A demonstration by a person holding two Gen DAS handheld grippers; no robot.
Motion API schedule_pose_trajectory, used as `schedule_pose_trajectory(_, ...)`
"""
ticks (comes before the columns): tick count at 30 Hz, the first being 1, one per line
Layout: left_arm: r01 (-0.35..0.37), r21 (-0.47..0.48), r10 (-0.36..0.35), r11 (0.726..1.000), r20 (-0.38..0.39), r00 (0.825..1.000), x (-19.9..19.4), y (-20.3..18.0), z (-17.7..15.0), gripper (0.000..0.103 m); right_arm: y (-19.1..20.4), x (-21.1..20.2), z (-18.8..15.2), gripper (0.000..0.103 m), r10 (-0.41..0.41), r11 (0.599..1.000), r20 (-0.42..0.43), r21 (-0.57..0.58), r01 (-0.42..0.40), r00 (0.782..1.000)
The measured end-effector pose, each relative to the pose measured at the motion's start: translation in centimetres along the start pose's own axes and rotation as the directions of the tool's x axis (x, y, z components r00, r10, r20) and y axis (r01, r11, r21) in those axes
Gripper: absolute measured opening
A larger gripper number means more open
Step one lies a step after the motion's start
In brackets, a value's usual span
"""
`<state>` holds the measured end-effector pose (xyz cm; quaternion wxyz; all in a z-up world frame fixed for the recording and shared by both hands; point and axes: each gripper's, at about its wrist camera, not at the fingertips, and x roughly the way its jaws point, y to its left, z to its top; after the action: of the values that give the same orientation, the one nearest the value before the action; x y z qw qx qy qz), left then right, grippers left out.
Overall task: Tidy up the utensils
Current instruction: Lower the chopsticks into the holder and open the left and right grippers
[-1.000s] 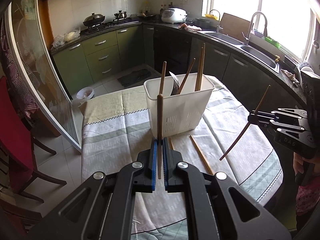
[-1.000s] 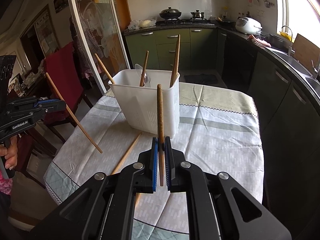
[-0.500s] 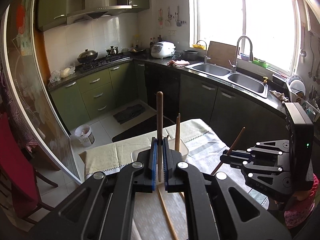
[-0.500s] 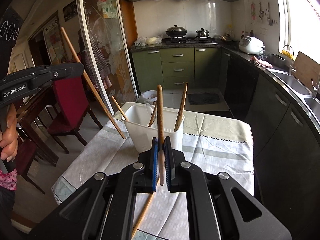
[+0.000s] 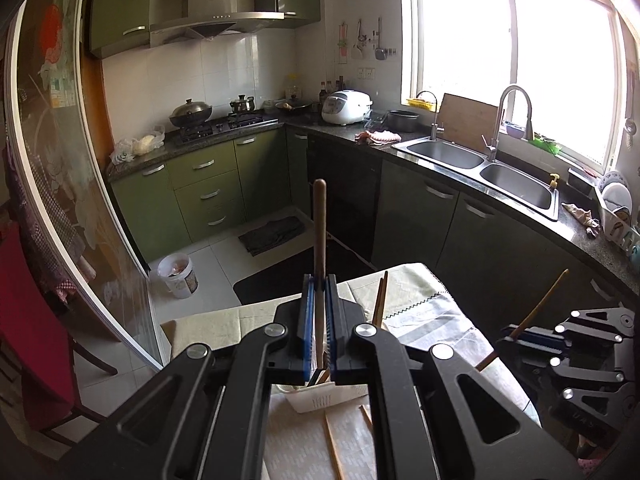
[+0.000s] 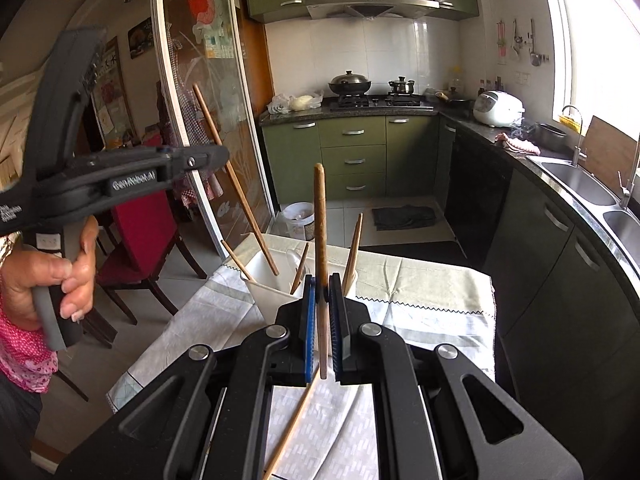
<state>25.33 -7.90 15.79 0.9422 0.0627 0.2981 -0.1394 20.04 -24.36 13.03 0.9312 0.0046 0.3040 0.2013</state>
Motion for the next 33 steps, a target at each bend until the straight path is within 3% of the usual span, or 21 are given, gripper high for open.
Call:
schedule_pose_trajectory(12,-0.001,-0.013,-0.001,1.000,-0.173,0.985,7.1,1.5,-3.5,0.006,0.3,-0.8,5.7,0.008,0.002,0.999,0.116,0.039,-0.007,0.993)
schedule_pose_trajectory(17,0.009,-0.018,-0.012,1.000,-0.170,0.985,7.2,1.7,-4.0,0.012,-0.2,1.5,7.9,0.007,-0.005,0.998,0.133,0.070,-0.004,0.991)
schedule_pose_trajectory(19,0.010,-0.025,-0.013,1.000,-0.150,0.989,6.5,1.7,-3.8,0.025,-0.5,2.8,8.3,0.008,-0.015,0.997,0.126,0.081,0.005,0.992)
schedule_pose_trajectory(21,0.012,-0.022,-0.014,1.000,-0.127,0.992,5.5,1.8,-3.7,0.029,-0.9,4.4,8.4,0.008,-0.018,0.995,0.111,0.096,0.007,0.994)
schedule_pose_trajectory(27,0.031,-0.007,-0.032,0.999,-0.099,0.995,3.1,1.6,-3.8,0.030,-1.7,8.7,6.9,0.008,-0.025,0.993,0.051,0.118,0.019,0.998)
schedule_pose_trajectory(33,0.050,0.019,-0.048,0.999,-0.126,0.991,2.1,0.5,-5.4,0.034,-2.2,12.3,4.5,0.008,-0.039,0.993,-0.023,0.110,0.041,0.999)
